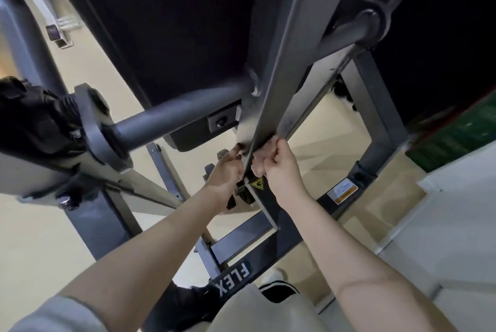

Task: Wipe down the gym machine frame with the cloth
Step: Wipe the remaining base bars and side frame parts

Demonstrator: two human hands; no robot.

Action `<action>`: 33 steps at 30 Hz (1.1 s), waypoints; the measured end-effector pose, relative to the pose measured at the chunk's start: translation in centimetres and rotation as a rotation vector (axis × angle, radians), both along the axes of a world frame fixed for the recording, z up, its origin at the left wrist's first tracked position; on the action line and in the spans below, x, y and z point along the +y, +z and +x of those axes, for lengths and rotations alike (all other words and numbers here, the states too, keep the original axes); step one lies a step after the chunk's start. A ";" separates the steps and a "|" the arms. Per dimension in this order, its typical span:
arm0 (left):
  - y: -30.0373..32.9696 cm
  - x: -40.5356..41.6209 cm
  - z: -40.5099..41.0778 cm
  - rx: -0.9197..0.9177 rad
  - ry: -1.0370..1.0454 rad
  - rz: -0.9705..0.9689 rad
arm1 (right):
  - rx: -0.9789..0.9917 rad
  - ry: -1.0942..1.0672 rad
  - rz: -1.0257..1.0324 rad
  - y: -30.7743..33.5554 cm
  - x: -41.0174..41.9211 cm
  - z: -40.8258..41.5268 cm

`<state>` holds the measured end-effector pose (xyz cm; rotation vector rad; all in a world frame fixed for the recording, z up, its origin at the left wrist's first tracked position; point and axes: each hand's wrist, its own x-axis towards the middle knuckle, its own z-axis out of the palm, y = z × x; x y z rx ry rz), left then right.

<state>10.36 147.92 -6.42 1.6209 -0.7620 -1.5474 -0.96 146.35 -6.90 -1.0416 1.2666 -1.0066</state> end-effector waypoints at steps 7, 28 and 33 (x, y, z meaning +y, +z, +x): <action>0.9 0.0 0.8 0.034 -0.048 0.001 | 0.369 -0.041 -0.111 -0.5 0.9 0.3; 3.9 2.7 1.9 -0.107 -0.255 -0.328 | 0.039 -0.131 -0.297 4.3 2.1 1.4; 5.6 3.4 2.3 -0.057 -0.311 -0.395 | 0.133 -0.200 -0.125 4.5 2.5 3.4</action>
